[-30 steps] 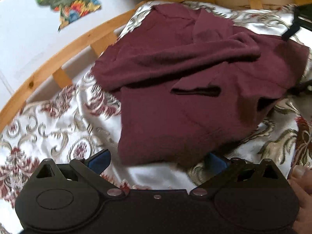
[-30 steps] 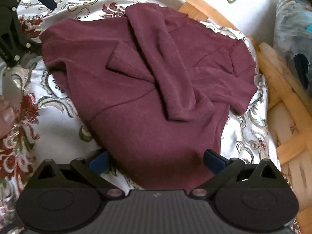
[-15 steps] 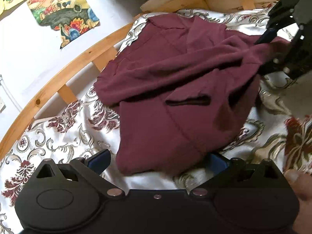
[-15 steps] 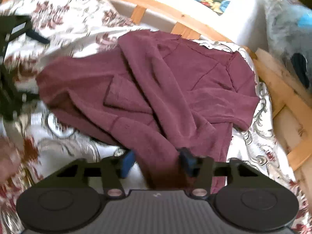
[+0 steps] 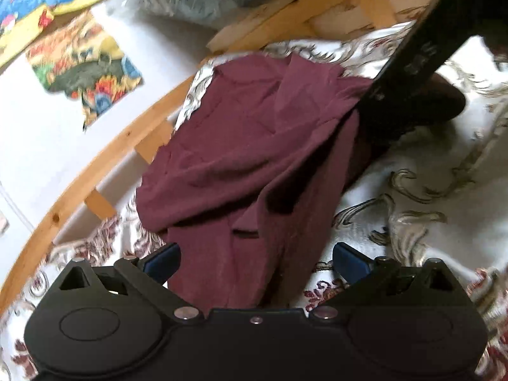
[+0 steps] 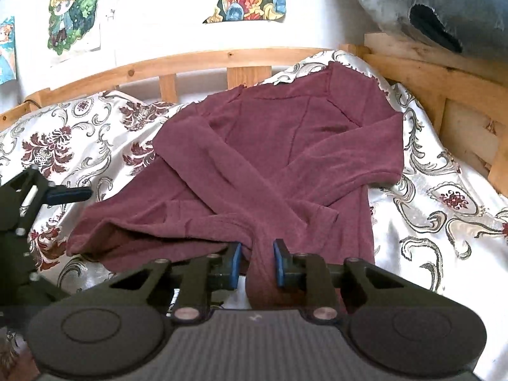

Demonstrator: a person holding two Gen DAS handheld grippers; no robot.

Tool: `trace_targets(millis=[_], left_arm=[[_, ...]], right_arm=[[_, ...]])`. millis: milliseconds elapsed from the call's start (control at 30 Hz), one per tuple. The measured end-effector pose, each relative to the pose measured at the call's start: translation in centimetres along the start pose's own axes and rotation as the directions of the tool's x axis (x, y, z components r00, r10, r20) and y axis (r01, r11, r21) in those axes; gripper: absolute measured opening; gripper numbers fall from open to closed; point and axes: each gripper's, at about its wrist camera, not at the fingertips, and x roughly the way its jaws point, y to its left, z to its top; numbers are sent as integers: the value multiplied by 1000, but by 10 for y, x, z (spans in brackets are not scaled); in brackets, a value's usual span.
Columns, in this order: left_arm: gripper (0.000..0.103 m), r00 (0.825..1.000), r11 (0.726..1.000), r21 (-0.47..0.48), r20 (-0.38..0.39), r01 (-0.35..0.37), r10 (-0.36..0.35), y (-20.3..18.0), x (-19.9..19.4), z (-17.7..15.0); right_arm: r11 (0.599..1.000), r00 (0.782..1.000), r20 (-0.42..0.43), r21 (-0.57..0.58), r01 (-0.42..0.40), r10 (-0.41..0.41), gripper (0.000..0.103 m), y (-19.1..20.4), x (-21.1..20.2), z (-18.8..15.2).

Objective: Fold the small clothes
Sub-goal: 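Close the right gripper on the shirt hem while the left gripper grasps the hem too, then lift the hem with both grippers and carry it over toward the collar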

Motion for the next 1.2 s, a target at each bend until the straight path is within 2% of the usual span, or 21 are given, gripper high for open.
trace_targets(millis=[133, 167, 267, 333, 400, 433, 467, 500, 567, 667, 733, 767, 800, 933, 1000, 1067, 1200], left_arm=[[102, 999, 998, -60, -39, -3, 1, 12, 13, -1], [98, 999, 997, -72, -46, -18, 15, 17, 15, -1], [73, 996, 996, -84, -77, -41, 34, 32, 15, -1], [62, 996, 992, -103, -65, -67, 61, 45, 7, -3], [45, 997, 991, -116, -46, -69, 64, 56, -3, -7], [40, 998, 991, -128, -40, -50, 45, 61, -6, -9], [24, 999, 989, -146, -34, -8, 3, 65, -9, -11], [17, 998, 984, -169, -30, 54, -60, 70, -10, -13], [15, 996, 982, -174, -39, 70, -78, 71, -8, -15], [14, 997, 980, -188, -42, 62, -71, 74, -7, -12], [13, 997, 975, -214, -41, 62, -73, 78, -4, -7], [12, 996, 973, -223, -42, 62, -73, 80, -2, -4], [12, 996, 971, -231, -45, 62, -74, 82, 0, -1], [10, 995, 962, -263, -54, 71, -88, 90, 5, 9], [9, 993, 958, -273, -56, 84, -103, 91, 6, 12], [8, 992, 959, -268, -56, 90, -109, 90, 6, 13], [8, 993, 960, -267, -59, 84, -104, 90, 4, 12]], right_arm=[[1000, 1000, 11, 20, 0, 0, 25, 2, -5, -1], [1000, 1000, 11, 21, 3, -4, 25, 2, -4, -1], [1000, 1000, 11, 14, 12, -12, 25, 3, -5, -1], [1000, 1000, 11, 3, 20, -20, 25, 4, -7, -2], [1000, 1000, 10, -1, 21, -21, 25, 6, -9, -2], [1000, 1000, 9, -4, 20, -20, 25, 6, -10, -2], [1000, 1000, 7, -13, 21, -21, 25, 8, -12, -3], [999, 1000, 3, -30, 27, -27, 25, 10, -12, -3], [995, 998, -15, -81, 57, -58, 29, 17, -12, -5], [978, 993, -24, -180, 108, -115, 42, 30, -11, -11], [967, 991, -30, -223, 119, -129, 58, 37, -9, -13], [966, 991, -31, -232, 117, -127, 62, 39, -8, -15], [965, 992, -35, -240, 105, -117, 71, 41, -7, -15], [951, 994, -58, -300, 69, -90, 87, 52, -1, -20], [935, 993, -66, -346, 74, -103, 89, 61, 4, -25], [905, 986, -66, -411, 111, -151, 89, 71, 11, -29], [797, 963, -17, -566, 213, -269, 87, 87, 24, -40]])
